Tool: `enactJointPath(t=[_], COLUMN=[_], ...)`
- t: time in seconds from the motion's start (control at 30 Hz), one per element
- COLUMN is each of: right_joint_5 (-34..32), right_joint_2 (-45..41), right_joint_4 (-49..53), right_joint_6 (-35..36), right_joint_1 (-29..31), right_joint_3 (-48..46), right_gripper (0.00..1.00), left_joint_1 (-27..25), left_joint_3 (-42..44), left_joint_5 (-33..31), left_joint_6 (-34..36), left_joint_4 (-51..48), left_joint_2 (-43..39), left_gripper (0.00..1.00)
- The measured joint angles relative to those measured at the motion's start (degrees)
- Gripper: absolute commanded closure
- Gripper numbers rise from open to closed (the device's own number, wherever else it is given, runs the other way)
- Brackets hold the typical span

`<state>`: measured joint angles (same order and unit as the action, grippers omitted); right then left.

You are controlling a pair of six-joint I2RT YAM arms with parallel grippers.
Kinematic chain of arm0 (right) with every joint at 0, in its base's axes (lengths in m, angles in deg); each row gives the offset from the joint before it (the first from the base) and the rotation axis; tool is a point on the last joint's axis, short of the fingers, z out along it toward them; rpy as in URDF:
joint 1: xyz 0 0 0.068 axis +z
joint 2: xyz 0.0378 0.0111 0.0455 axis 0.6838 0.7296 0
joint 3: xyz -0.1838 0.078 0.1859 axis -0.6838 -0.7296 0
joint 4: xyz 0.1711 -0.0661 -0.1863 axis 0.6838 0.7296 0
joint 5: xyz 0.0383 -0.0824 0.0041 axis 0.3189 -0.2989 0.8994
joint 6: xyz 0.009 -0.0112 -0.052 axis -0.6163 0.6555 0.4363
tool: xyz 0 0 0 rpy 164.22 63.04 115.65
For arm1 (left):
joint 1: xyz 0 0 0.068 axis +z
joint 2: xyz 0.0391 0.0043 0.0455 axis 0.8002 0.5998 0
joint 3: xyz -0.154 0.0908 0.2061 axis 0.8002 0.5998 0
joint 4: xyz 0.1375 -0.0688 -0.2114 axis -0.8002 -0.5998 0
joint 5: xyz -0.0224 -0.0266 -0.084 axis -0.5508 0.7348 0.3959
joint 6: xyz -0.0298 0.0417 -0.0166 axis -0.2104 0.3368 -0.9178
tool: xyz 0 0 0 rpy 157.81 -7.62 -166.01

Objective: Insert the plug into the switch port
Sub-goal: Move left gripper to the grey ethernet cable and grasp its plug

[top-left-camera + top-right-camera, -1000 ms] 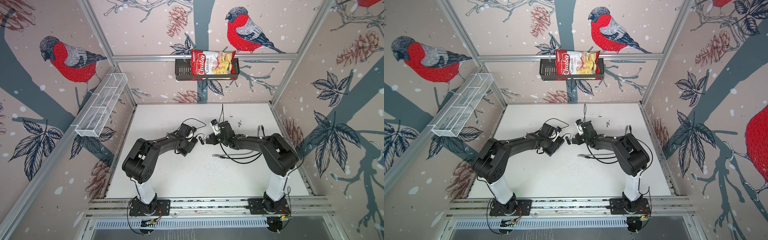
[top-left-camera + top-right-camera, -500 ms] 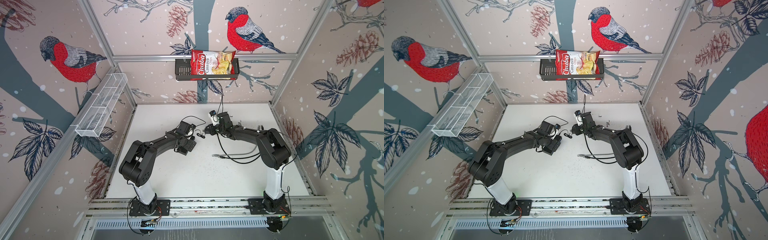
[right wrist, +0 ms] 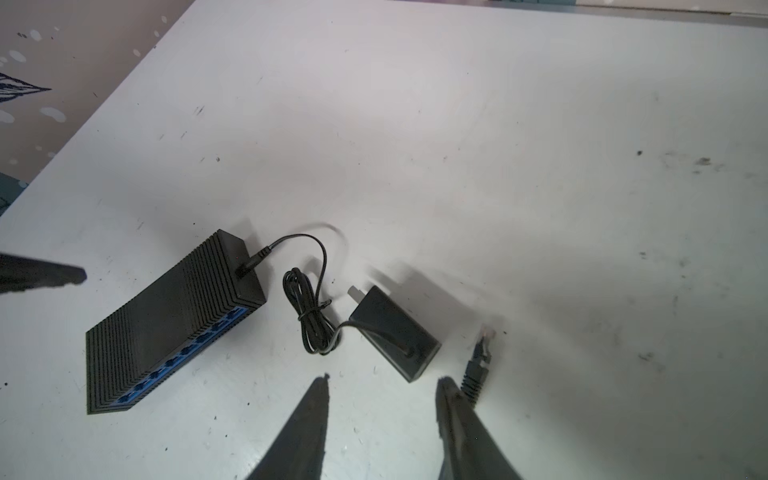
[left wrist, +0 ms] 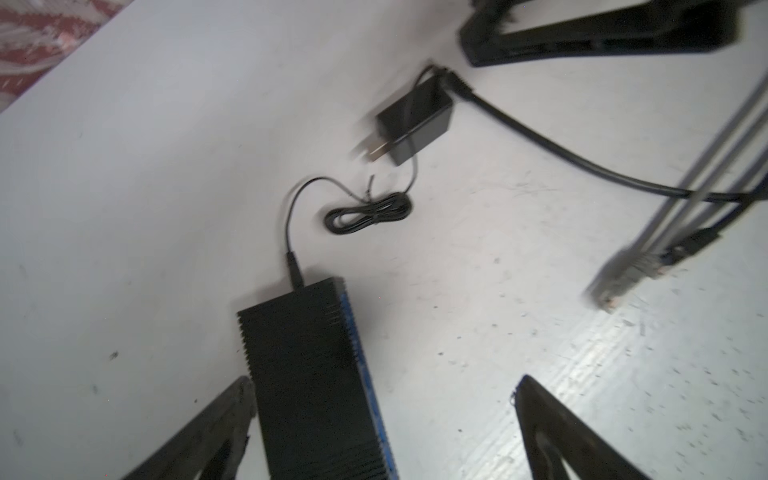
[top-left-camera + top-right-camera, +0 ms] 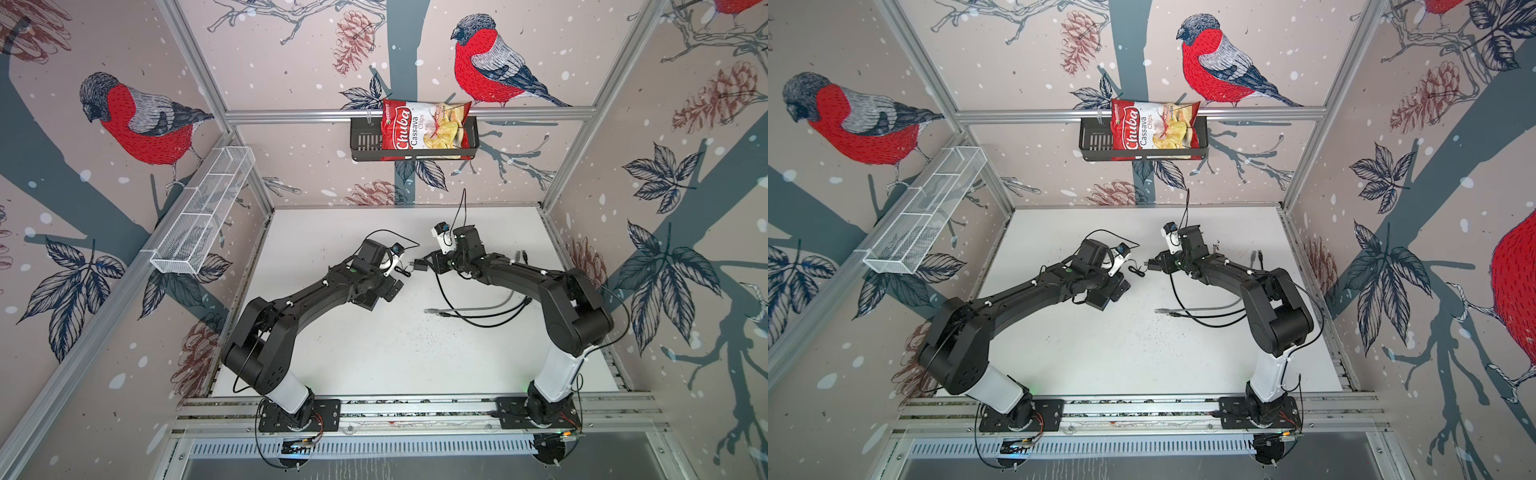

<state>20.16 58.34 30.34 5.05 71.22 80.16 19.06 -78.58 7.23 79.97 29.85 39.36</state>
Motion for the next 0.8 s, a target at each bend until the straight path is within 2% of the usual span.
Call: enactJointPath(t=[0.17, 0.33, 0.73, 0.8], right_joint_5=[-0.66, -5.05, -7.65, -7.41], right_joint_2=[-3.41, -8.5, -16.65, -17.22], right_joint_4=[0.63, 1.42, 2.6, 2.58], right_joint_6=[-0.09, -1.05, -2.71, -2.86], right_joint_1=[-0.61, -2.1, -6.12, -6.51], right_joint_3=[-2.03, -5.14, -13.0, -13.55], right_gripper=[0.56, 0.56, 0.58, 0.58], left_joint_1=[-6.29, -12.55, -15.82, -16.11], left_joint_3=[-2.05, -4.94, -10.54, -11.19], left_joint_5=[2.84, 1.64, -2.47, -2.75], left_joint_6=[1.53, 2.51, 1.03, 1.03], left_joint_4=[0.52, 0.0, -3.34, -3.37], left_joint_2=[1.36, 5.66, 16.31, 17.59], left_gripper=[0.03, 0.06, 0.23, 0.31])
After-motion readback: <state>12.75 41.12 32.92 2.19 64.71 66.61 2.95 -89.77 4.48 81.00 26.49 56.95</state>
